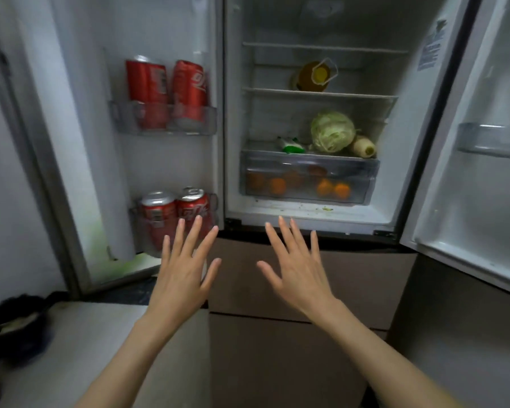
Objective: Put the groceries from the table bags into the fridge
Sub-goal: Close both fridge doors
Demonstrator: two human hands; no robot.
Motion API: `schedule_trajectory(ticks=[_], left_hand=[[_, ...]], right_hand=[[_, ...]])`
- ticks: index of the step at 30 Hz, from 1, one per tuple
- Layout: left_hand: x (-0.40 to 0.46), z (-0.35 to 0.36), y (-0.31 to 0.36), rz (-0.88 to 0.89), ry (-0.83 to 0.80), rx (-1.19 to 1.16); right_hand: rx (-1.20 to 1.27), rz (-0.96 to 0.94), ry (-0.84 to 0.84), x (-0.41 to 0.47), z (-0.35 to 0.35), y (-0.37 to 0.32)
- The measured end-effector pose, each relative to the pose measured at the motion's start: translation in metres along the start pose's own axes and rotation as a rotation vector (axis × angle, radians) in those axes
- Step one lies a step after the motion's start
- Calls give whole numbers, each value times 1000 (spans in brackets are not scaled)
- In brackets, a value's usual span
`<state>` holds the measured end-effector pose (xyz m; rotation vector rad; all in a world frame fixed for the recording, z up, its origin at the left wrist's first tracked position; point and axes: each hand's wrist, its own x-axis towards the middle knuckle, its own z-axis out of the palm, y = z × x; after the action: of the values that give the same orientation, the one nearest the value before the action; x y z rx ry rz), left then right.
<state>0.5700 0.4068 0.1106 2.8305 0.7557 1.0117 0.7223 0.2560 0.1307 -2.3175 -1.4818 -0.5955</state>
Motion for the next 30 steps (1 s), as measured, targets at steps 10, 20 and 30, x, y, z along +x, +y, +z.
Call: schedule_trajectory(ticks=[10, 20, 30], left_hand=[[15, -89, -153, -256, 1, -25], [59, -88, -188, -157, -170, -621], [45, -95, -178, -68, -126, -717]], right_hand=[[107, -164, 26, 92, 24, -181], [751, 63, -47, 153, 0, -246], [980, 195, 67, 136, -1, -231]])
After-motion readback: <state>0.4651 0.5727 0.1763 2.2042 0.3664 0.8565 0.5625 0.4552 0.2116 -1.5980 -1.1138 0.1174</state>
